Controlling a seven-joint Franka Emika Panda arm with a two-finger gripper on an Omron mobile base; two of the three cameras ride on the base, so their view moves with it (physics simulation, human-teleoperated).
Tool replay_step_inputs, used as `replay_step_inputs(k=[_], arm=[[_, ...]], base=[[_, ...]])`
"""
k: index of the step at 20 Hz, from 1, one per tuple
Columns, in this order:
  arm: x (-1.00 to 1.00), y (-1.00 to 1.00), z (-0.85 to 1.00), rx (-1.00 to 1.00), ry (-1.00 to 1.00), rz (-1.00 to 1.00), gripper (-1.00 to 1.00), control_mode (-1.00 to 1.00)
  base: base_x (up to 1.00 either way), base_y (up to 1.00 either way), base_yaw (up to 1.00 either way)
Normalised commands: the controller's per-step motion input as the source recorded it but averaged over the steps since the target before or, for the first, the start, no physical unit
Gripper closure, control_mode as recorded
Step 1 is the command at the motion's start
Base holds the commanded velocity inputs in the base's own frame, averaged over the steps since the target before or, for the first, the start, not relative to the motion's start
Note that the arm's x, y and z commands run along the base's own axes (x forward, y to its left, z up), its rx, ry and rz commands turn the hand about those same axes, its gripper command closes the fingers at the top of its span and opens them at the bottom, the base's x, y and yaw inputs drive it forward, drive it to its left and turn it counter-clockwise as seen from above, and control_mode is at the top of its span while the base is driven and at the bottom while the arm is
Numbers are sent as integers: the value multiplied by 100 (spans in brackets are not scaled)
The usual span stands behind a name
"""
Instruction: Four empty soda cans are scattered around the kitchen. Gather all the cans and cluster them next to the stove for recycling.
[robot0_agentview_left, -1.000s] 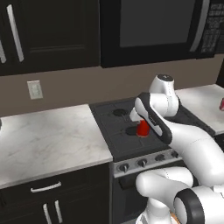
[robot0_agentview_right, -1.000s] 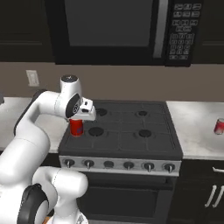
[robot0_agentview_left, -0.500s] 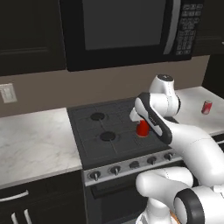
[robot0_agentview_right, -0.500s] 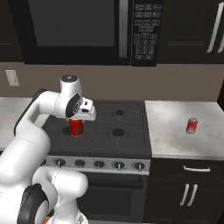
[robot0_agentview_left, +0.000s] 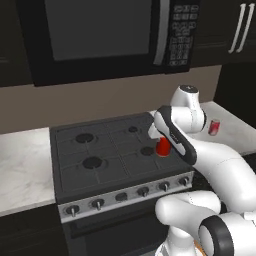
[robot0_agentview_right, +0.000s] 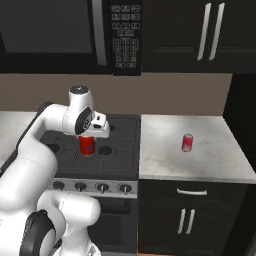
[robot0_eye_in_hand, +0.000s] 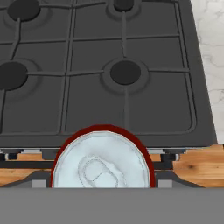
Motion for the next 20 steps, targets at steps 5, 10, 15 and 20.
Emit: replay_step_inputs(k=[5, 10, 15, 20], arm=[[0, 0, 0, 0, 0, 0, 100, 100], [0, 0, 0, 0, 0, 0, 100, 100], [0, 0, 0, 0, 0, 0, 100, 100], [0, 0, 0, 0, 0, 0, 100, 100]], base=[[27, -58, 0], [29, -57, 0], [34, -52, 4], [35, -50, 5]])
